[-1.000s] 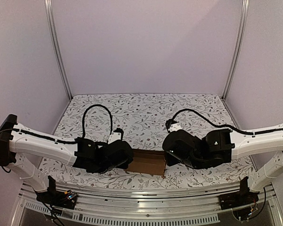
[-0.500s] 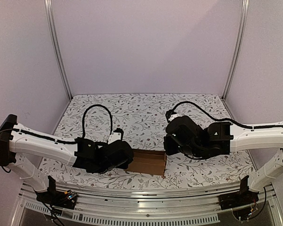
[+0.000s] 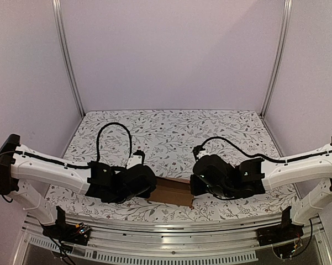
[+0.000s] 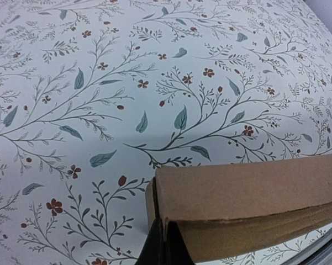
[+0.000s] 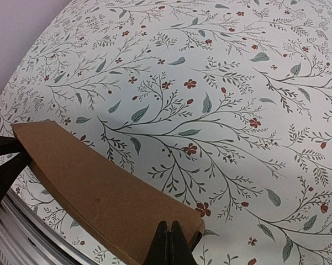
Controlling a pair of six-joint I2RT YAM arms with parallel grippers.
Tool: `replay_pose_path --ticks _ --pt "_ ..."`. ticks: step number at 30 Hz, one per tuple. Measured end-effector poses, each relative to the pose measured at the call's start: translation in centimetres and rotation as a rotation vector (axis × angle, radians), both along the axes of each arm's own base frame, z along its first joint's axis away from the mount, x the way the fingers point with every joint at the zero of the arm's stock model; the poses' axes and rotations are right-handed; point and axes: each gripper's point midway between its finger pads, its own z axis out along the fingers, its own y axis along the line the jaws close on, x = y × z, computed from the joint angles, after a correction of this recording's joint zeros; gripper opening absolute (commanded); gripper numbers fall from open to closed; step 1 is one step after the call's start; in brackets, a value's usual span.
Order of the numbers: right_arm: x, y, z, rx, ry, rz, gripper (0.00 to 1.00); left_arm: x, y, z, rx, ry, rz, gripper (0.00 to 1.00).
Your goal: Fold the paper box
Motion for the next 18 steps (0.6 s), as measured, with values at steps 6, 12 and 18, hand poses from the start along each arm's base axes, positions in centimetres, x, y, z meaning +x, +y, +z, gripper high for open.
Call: replay_pose_path --ticks 6,12,18 --pt "-0.2 -0.4 0.8 0.010 -0.012 -0.012 0.30 0.0 0.0 0.0 0.000 0.001 -0.001 0.00" --pt "-0.5 -1.5 2.2 -0.035 -0.043 -0.001 0.48 0.0 0.0 0.0 0.002 0.002 -0.001 0.00" --pt "-2.7 -1.3 3.9 -0.027 -0.088 0.050 0.55 0.0 0.0 0.0 0.002 0.002 -0.001 0.00"
